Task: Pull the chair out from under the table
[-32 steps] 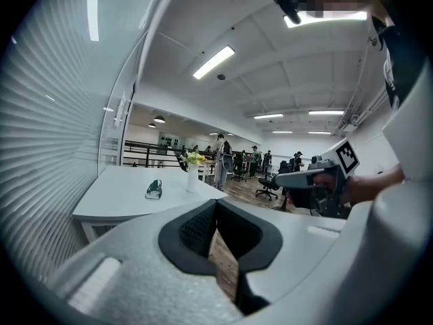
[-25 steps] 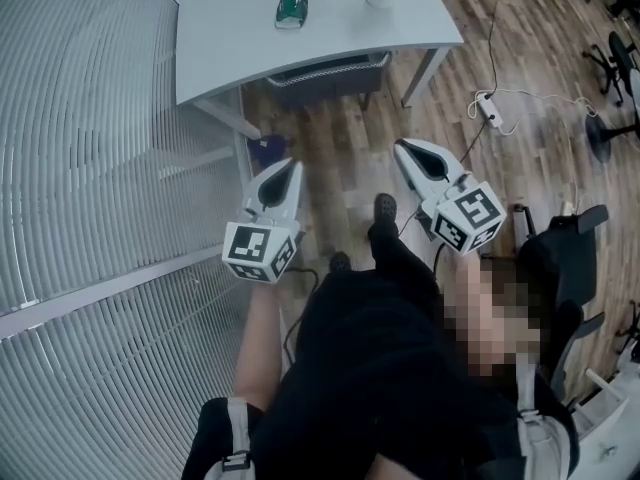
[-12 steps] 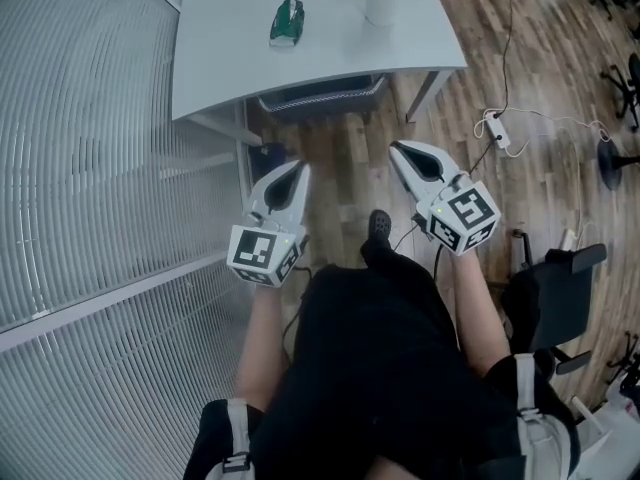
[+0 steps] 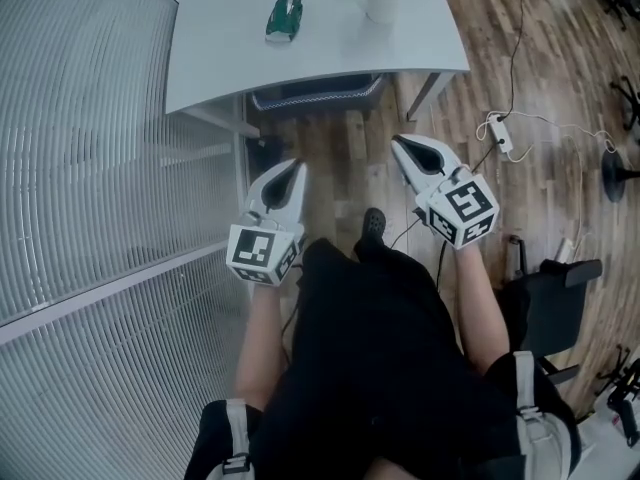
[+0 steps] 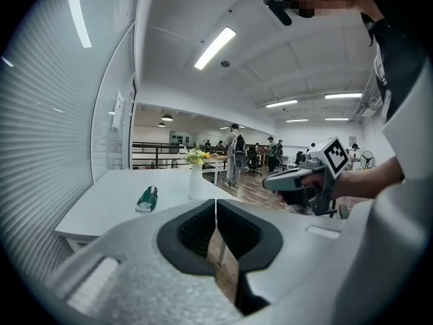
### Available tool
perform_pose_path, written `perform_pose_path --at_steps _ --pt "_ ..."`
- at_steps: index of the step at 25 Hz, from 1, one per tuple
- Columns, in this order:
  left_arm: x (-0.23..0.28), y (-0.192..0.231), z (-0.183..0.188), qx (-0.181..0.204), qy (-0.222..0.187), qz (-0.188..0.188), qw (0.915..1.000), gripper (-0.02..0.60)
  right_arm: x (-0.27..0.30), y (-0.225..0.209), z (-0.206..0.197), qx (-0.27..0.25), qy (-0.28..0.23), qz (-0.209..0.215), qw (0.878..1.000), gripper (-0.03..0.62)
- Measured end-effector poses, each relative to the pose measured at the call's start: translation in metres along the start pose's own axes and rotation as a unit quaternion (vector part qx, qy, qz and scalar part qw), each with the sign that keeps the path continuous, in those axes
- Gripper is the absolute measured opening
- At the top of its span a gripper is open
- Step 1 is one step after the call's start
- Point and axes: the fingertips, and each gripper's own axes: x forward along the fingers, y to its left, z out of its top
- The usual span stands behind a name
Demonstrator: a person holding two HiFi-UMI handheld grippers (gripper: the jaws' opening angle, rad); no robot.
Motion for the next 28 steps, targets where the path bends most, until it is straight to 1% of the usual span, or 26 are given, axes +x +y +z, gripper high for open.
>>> perform_pose_path --at_steps 5,9,13,18,19,24,27,28 --pt "0.0 0.001 -0.006 -0.006 0.012 0.006 0.9999 0.012 0.006 -0.003 -0.007 0.005 0.012 0.008 1.0 0.003" --pt "-0.001 0.01 -0.014 -0.013 0.024 0.014 0.9995 0.014 0.019 -0.002 -0.013 0.008 0.025 0.016 1.0 0.003" --pt "0.005 0.022 -0.02 -0.02 0.028 0.011 0.9993 0.014 0.033 -0.002 -0.013 0.002 0.028 0.015 1.0 0.003" --pt "0.026 0.041 -0.013 -0.02 0.024 -0.005 0.9995 0.014 0.051 -0.01 0.003 -0.001 0.025 0.009 1.0 0.004" --pt "0.032 0.045 -0.012 -0.019 0.026 -0.009 0.9994 0.014 0.054 -0.012 0.006 -0.003 0.027 0.009 1.0 0.035" --pt "0.064 0.071 -0.006 -0.011 0.036 -0.036 0.9987 0.015 0.079 -0.025 0.019 -0.018 0.042 -0.008 0.999 0.037" --pt "0.081 0.088 -0.006 -0.006 0.044 -0.053 0.9976 0.02 0.097 -0.032 0.021 -0.024 0.058 -0.015 0.998 0.064" --pt "0.086 0.093 -0.006 -0.006 0.047 -0.059 0.9971 0.034 0.103 -0.033 0.021 -0.026 0.064 -0.017 0.997 0.071"
